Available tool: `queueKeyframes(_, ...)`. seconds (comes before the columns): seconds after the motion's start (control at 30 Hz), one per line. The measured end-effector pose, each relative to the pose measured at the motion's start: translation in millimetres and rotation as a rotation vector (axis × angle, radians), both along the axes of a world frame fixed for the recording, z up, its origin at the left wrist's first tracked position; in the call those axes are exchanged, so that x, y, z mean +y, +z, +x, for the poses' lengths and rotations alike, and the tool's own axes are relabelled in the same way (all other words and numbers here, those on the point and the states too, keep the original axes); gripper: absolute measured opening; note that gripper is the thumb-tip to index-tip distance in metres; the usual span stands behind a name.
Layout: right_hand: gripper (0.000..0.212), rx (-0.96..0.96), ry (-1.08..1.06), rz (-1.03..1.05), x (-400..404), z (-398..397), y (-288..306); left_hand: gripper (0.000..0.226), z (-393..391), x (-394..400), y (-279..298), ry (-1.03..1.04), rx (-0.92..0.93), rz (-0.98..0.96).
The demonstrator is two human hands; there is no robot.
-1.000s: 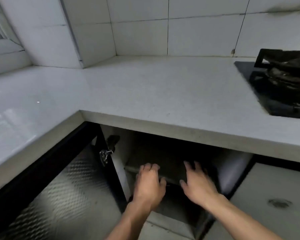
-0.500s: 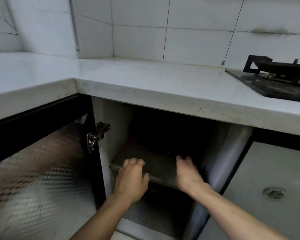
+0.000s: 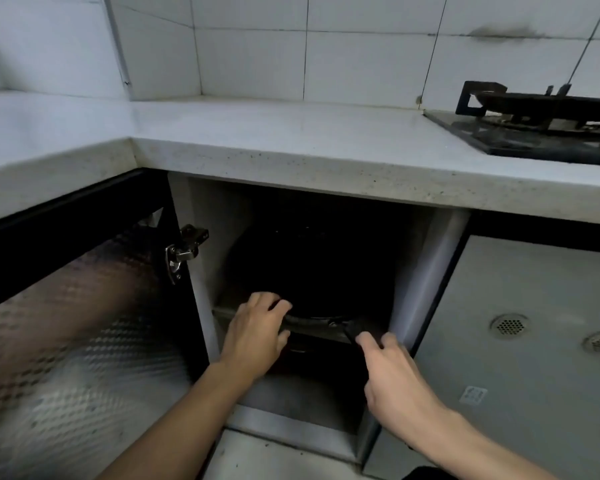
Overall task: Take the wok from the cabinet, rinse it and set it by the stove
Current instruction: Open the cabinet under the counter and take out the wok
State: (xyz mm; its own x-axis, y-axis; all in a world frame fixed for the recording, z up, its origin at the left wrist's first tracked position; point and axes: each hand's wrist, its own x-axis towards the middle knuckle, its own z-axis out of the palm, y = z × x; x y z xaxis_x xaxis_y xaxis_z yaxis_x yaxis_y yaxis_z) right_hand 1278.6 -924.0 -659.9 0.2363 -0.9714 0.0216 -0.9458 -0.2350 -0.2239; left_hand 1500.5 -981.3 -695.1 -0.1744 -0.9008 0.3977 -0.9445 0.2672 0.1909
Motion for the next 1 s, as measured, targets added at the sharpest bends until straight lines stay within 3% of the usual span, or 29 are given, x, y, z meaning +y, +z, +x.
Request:
queueKeyframes(0.2,0.051,-0.066,0.004,0.01,15.3,-16.1,2.6,0.03,7.4,4.0,-16.3,-0.069,-0.031,-0.161)
queueKeyframes(0.37,0.058,-0.128,-0.02,0.032,18.4,-24.7,-0.2,0.033,7.8,4.5,-18.9,-0.139,-0.066,-0.203)
queueKeyframes(0.57,0.059,-0.192,-0.001,0.022,11.5,-36.3,-2.0,0.019,3.2,0.4,-22.5,-0.161,-0.095,-0.227)
queueKeyframes(0.73,0.059,-0.158,-0.025,0.175,25.8,-34.3,26.5,0.01,3.5,22.2,-16.3,-0.149,-0.083,-0.161)
queueKeyframes(1.0,0.061,-0.047,-0.035,0.382,57.4,-40.1,125.6,0.007,-7.7,93.1,51.5,-0.074,-0.032,0.098)
